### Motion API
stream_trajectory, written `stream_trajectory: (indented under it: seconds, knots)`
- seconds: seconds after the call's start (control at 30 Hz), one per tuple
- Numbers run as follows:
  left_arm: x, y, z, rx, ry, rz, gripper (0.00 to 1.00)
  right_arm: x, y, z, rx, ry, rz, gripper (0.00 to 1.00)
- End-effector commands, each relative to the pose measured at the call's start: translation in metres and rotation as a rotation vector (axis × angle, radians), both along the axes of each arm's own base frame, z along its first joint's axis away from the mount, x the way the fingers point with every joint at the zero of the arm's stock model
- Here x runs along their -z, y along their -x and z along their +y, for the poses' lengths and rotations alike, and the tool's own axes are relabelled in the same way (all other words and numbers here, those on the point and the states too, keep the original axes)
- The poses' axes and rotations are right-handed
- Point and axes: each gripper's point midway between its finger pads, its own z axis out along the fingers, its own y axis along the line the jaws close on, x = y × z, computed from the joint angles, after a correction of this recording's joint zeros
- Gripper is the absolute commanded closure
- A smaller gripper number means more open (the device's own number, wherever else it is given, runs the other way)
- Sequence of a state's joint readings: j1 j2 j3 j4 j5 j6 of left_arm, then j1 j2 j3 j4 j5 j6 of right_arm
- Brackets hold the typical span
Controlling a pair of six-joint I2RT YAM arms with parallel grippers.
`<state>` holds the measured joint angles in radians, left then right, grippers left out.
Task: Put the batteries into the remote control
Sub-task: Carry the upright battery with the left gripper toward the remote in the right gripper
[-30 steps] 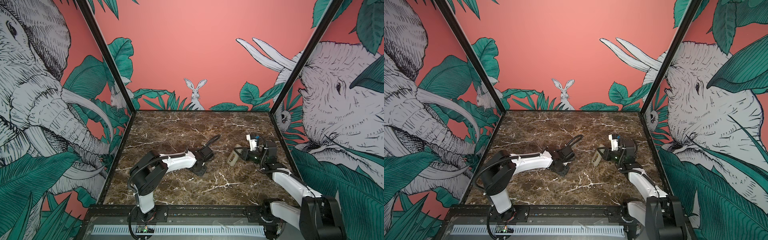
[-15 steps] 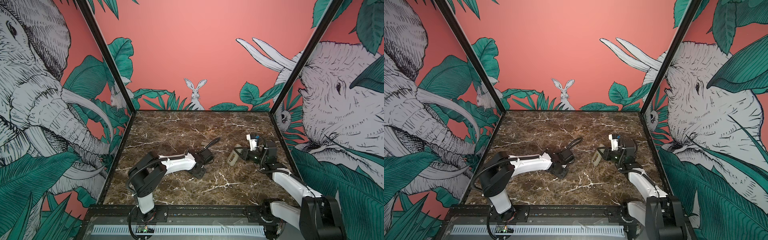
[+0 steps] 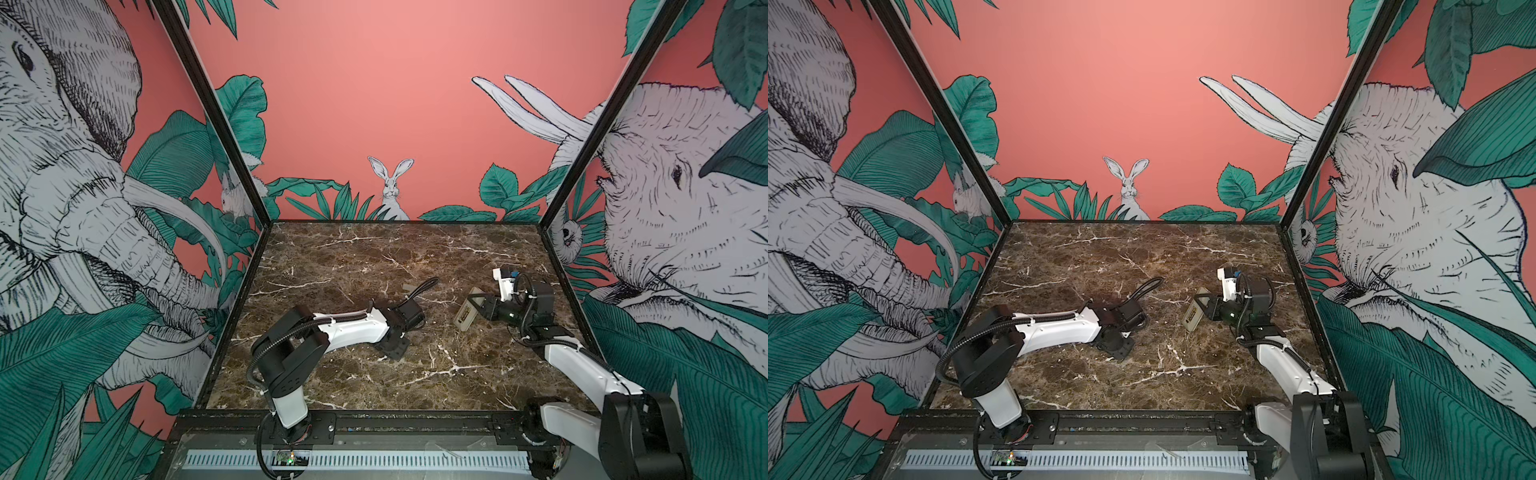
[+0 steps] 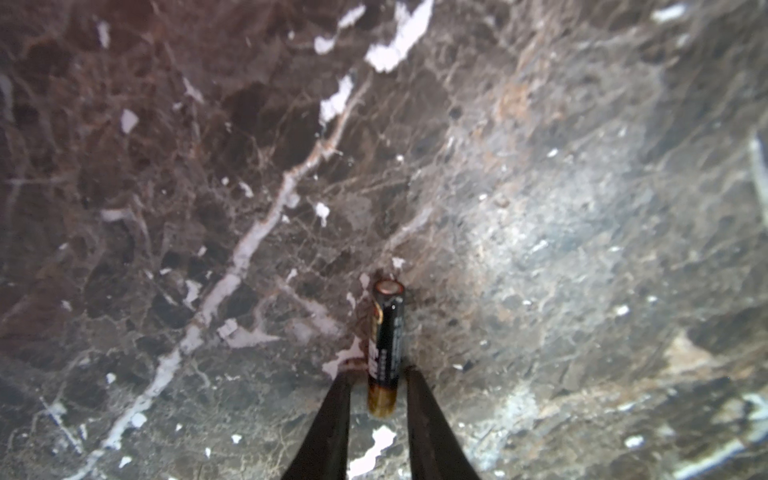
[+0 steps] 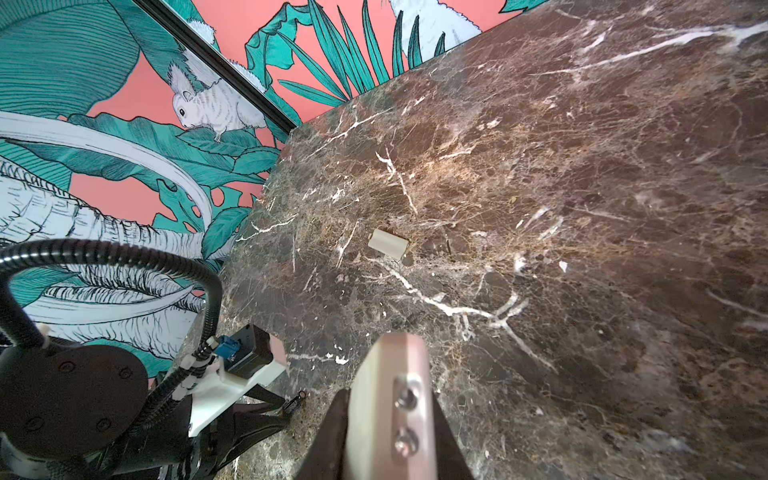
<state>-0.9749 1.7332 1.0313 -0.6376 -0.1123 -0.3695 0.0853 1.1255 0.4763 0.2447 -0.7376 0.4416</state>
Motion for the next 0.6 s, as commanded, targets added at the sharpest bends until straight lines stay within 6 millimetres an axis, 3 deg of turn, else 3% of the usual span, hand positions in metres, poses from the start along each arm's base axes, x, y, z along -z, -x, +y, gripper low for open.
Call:
stream_trajectory:
  seconds: [0.0,0.33,0.57]
  knots:
    - [-0.002,0.004,0.000,0.005,0.010,-0.001,0.79,-0.016,-0.005,0.004,-0.018,-0.011,-0.065,1.00]
    - [-0.003,0.005,-0.002,0.010,0.033,0.000,0.95,-0.015,-0.004,0.004,-0.018,-0.012,-0.063,1.00]
    - [-0.018,0.003,-0.010,0.026,0.102,-0.044,1.00,-0.015,-0.004,0.004,-0.021,-0.009,-0.060,1.00]
